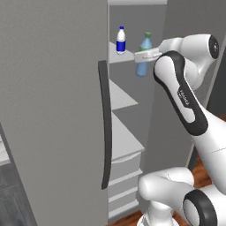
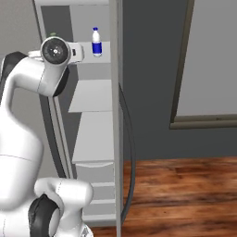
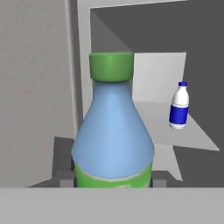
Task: Take the bottled waters from the counter and place them in the freezer to freeze. Close the freezer door after placing the bottles.
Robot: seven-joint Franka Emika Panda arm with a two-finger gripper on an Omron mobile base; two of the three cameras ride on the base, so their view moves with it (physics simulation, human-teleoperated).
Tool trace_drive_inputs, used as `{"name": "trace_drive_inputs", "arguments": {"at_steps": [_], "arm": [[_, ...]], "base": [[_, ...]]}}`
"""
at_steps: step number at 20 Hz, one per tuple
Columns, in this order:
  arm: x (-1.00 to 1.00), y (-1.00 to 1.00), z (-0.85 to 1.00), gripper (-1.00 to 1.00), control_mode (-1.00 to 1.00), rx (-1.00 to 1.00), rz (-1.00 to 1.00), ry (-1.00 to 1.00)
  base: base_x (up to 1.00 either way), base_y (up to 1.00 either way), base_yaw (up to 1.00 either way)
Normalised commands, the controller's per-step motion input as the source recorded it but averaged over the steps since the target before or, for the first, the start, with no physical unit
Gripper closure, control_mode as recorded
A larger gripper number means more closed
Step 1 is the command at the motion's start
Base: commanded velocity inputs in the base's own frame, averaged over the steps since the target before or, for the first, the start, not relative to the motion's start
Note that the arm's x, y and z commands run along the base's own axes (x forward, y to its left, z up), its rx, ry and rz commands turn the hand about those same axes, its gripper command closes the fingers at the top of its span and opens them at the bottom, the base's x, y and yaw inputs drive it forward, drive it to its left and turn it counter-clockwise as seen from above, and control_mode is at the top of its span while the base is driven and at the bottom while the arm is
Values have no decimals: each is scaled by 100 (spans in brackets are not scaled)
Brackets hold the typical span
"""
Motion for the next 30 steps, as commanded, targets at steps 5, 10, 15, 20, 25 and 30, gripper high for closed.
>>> {"name": "trace_drive_inputs", "arguments": {"at_steps": [5,10,15,20,25,30], "arm": [[22,3,29,100,-100,-2,0,-5],[33,0,19,100,-100,-4,0,-3],[64,0,0,100,-100,0,0,0],[58,2,0,100,-100,0,0,0],[40,12,0,100,-100,0,0,0],[29,11,-1,100,-100,0,0,0]], "base": [[0,0,0],[0,0,0],[0,0,0],[0,0,0],[0,0,0],[0,0,0]]}}
